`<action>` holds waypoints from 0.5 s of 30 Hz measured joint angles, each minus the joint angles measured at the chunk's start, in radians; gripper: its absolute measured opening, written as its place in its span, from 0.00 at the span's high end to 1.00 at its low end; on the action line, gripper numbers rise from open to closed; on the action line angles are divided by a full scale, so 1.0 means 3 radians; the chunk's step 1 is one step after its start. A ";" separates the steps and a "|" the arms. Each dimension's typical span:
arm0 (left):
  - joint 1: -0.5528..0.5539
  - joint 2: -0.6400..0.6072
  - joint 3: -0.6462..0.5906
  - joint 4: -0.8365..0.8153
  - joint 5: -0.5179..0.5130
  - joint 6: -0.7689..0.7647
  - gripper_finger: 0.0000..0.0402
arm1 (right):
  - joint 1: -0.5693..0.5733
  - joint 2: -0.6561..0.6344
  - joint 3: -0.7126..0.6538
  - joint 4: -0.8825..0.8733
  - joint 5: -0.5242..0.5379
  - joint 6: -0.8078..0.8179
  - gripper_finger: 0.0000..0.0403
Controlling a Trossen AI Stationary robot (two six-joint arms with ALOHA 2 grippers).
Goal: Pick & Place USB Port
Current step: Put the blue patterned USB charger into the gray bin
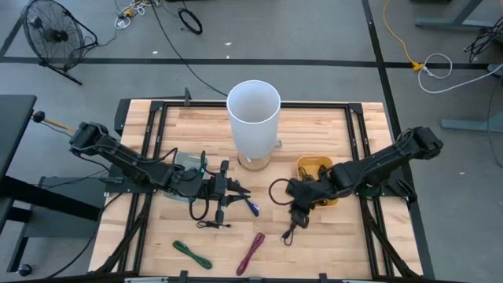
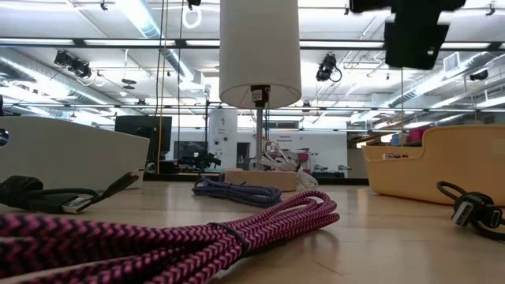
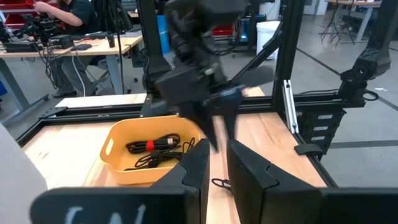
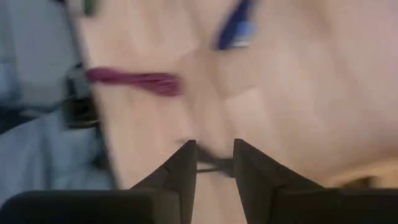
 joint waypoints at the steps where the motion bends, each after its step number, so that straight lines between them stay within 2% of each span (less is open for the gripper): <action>1: 0.0000 0.0000 0.0000 -0.0001 0.0000 0.0000 0.85 | 0.0040 0.0000 0.0000 0.0026 -0.0059 0.0001 0.74; 7: 0.0000 0.0000 0.0000 -0.0012 0.0000 0.0001 0.85 | 0.0333 0.0000 0.0000 -0.0015 -0.0119 0.0264 0.74; 15: 0.0000 0.0000 0.0000 -0.0026 0.0000 0.0003 0.85 | 0.0686 0.0000 0.0000 0.0153 0.0173 0.0416 0.74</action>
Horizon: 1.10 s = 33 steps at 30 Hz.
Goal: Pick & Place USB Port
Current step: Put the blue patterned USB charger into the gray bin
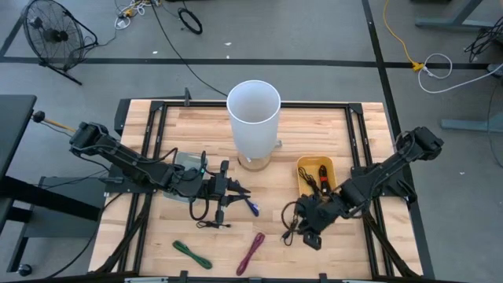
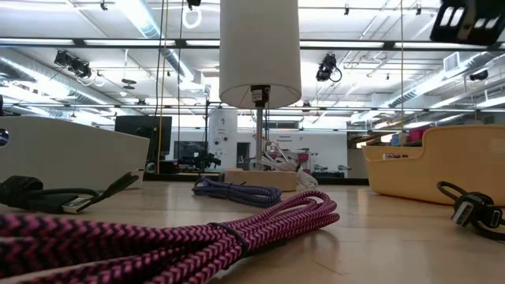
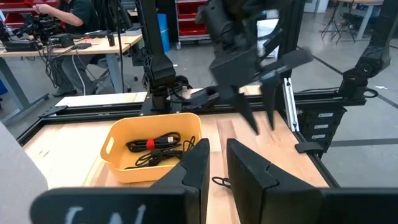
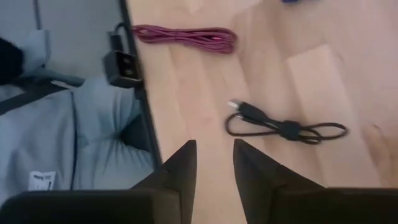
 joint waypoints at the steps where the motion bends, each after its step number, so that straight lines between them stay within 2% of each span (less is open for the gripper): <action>1: -0.0001 0.0000 0.0000 -0.0018 0.0000 0.0002 0.85 | 0.0044 0.0000 0.0000 0.0041 0.0041 0.0009 0.74; 4: -0.0001 0.0000 0.0004 -0.0335 -0.0013 0.0167 0.85 | 0.0151 0.0000 -0.0001 0.0194 0.0186 -0.0001 0.74; 8: 0.0029 0.0041 0.0003 -0.1042 -0.0329 0.0218 0.85 | 0.0237 0.0000 -0.0001 0.0278 0.0320 -0.0041 0.74; 11: 0.0117 0.0133 0.0003 -0.1342 -0.0306 0.0293 0.85 | 0.0251 0.0000 -0.0001 0.0279 0.0395 -0.0058 0.74; 14: 0.0211 0.0271 0.0003 -0.1432 -0.0131 0.0528 0.85 | 0.0250 0.0000 -0.0001 0.0283 0.0467 -0.0093 0.74; 19: 0.0326 0.0538 0.0003 -0.1441 0.0069 0.0549 0.85 | 0.0250 0.0000 -0.0003 0.0284 0.0574 -0.0198 0.74; 24: 0.0336 0.0753 0.0020 -0.1475 0.0093 0.0525 0.84 | 0.0250 0.0000 -0.0003 0.0287 0.0583 -0.0264 0.74; 33: 0.0303 0.1139 0.0273 -0.1487 0.0126 0.0527 0.62 | 0.0250 0.0001 -0.0004 0.0287 0.0669 -0.0281 0.74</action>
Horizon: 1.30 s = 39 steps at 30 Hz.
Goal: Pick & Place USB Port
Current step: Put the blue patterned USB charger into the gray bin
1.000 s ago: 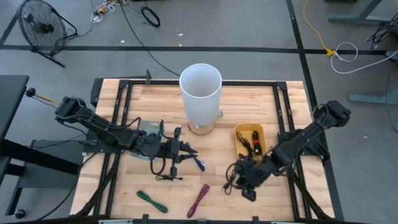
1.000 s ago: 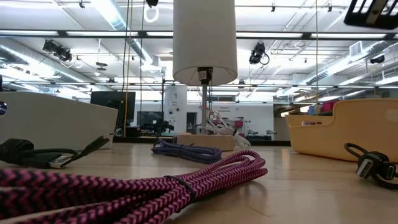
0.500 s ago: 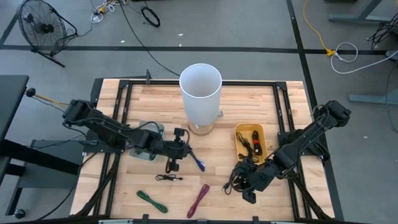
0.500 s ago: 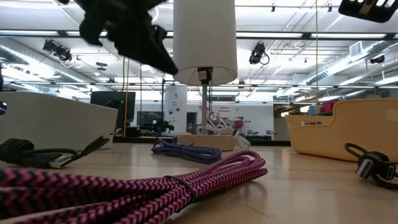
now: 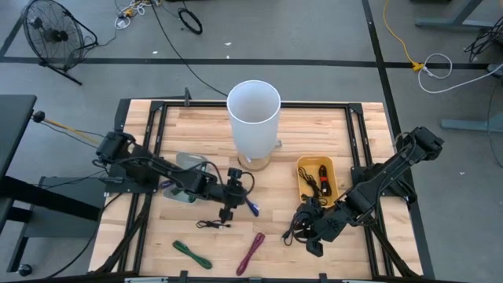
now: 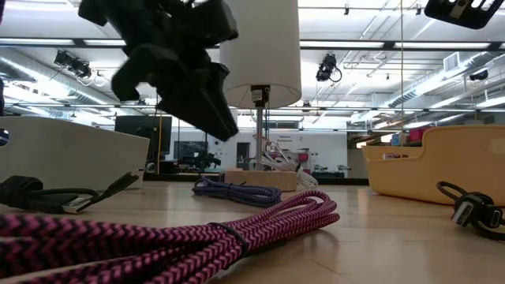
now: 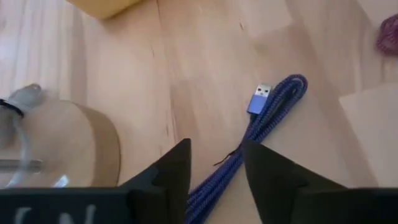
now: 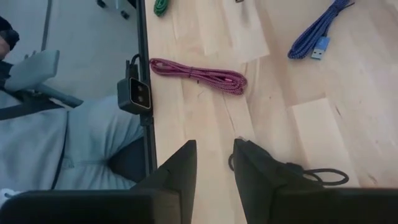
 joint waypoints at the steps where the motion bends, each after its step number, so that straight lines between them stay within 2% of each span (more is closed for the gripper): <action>1: -0.0007 0.0062 0.0026 -0.0027 -0.0002 0.0000 0.60 | -0.0001 0.0000 -0.0001 -0.0002 0.0000 -0.0002 0.74; 6: -0.0010 0.0343 0.0161 -0.0217 -0.0019 0.0034 0.51 | 0.0000 0.0001 -0.0001 -0.0003 0.0000 -0.0060 0.74; 12: -0.0003 0.0573 0.0393 -0.0461 0.0007 0.0035 0.47 | -0.0001 0.0001 -0.0001 -0.0003 0.0000 -0.0064 0.74; 19: 0.0086 0.0783 0.0516 -0.0547 0.0375 0.0025 0.48 | 0.0000 0.0001 -0.0001 0.0021 0.0000 -0.0065 0.74; 21: 0.0129 0.0824 0.0517 -0.0604 0.0469 -0.0006 0.51 | 0.0000 0.0003 -0.0001 0.0035 0.0001 -0.0072 0.74; 23: 0.0157 0.0827 0.0516 -0.0644 0.0528 -0.0057 0.58 | -0.0001 0.0003 -0.0001 0.0042 0.0000 -0.0076 0.74; 25: 0.0182 0.0802 0.0515 -0.0667 0.0607 -0.0183 0.70 | 0.0000 0.0001 -0.0001 0.0046 0.0000 -0.0095 0.74; 27: 0.0196 0.0778 0.0518 -0.0691 0.0662 -0.0277 0.88 | 0.0000 0.0003 -0.0001 0.0043 0.0001 -0.0098 0.74; 28: 0.0193 0.0764 0.0523 -0.0722 0.0634 -0.0300 0.93 | -0.0001 0.0002 -0.0001 0.0045 0.0003 -0.0098 0.74; 35: 0.0161 0.0787 0.0771 -0.0925 0.0448 -0.0521 0.95 | 0.0001 0.0003 -0.0001 0.0043 0.0086 -0.0110 0.74; 39: 0.0159 0.0730 0.1036 -0.1363 0.0273 -0.0669 0.95 | 0.0001 0.0002 -0.0001 0.0041 0.0086 -0.0139 0.74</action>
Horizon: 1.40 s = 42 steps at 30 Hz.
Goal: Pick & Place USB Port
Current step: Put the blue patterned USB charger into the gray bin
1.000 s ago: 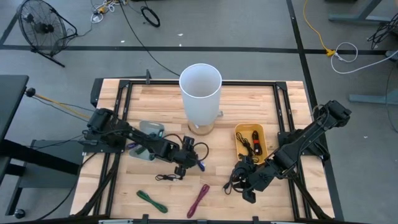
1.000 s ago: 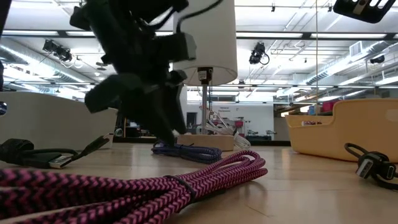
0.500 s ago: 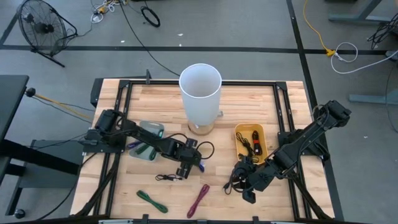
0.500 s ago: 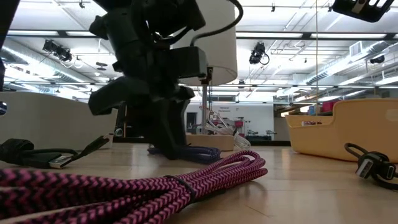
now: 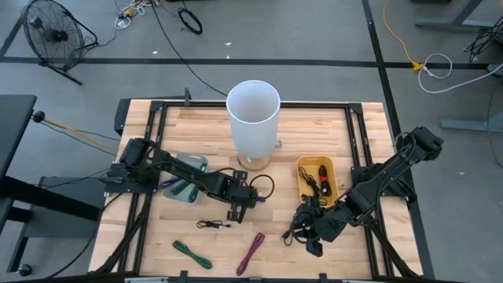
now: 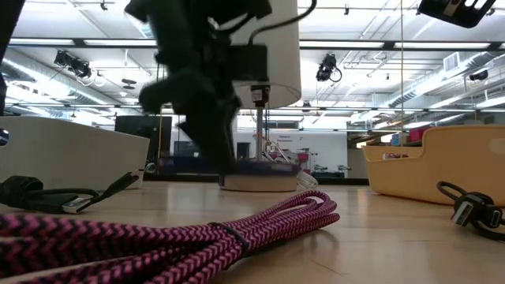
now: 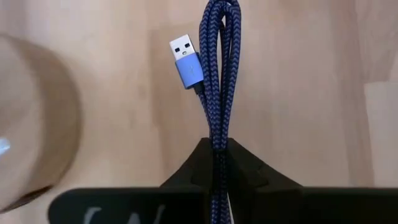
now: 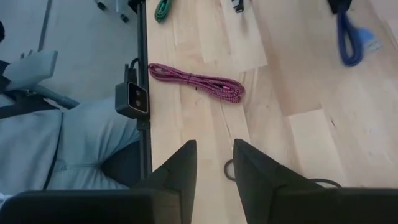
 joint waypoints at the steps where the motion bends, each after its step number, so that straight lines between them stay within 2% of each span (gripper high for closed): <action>1: 0.0000 -0.0018 0.0058 -0.0125 -0.0025 -0.0053 0.95 | 0.0000 0.0001 0.0000 0.0002 0.0000 -0.0002 0.74; 5: -0.0040 -0.0221 0.0151 -0.0578 -0.0122 -0.0396 0.95 | 0.0000 0.0001 0.0000 -0.0023 0.0000 0.0001 0.74; 10: -0.0242 -0.0668 0.0150 -0.1196 -0.0494 -0.0975 0.95 | 0.0000 0.0001 0.0000 -0.0028 0.0000 0.0000 0.74; 13: -0.0399 -0.0996 0.0149 -0.1643 -0.0825 -0.1490 0.95 | 0.0000 0.0001 0.0000 -0.0022 0.0000 0.0000 0.74; 18: -0.0699 -0.1448 0.0147 -0.2512 -0.1310 -0.2635 0.95 | 0.0000 0.0000 0.0000 -0.0010 0.0001 0.0000 0.74; 24: -0.1059 -0.1707 0.0139 -0.3307 -0.1609 -0.3869 0.95 | 0.0001 0.0000 0.0001 -0.0004 0.0054 -0.0001 0.74; 27: -0.1176 -0.1812 -0.0040 -0.3352 -0.1595 -0.4262 0.95 | 0.0000 0.0000 0.0001 0.0002 0.0062 -0.0001 0.74; 31: -0.1244 -0.1998 -0.0566 -0.3207 -0.1505 -0.4797 0.95 | 0.0001 0.0000 0.0001 0.0002 0.0061 -0.0001 0.74; 39: -0.1159 -0.2309 -0.1258 -0.2882 -0.1575 -0.5437 0.95 | 0.0000 0.0000 0.0001 0.0003 0.0062 -0.0021 0.74; 42: -0.1079 -0.2324 -0.1430 -0.2627 -0.1580 -0.5457 0.95 | 0.0000 0.0000 0.0001 0.0003 0.0086 -0.0034 0.74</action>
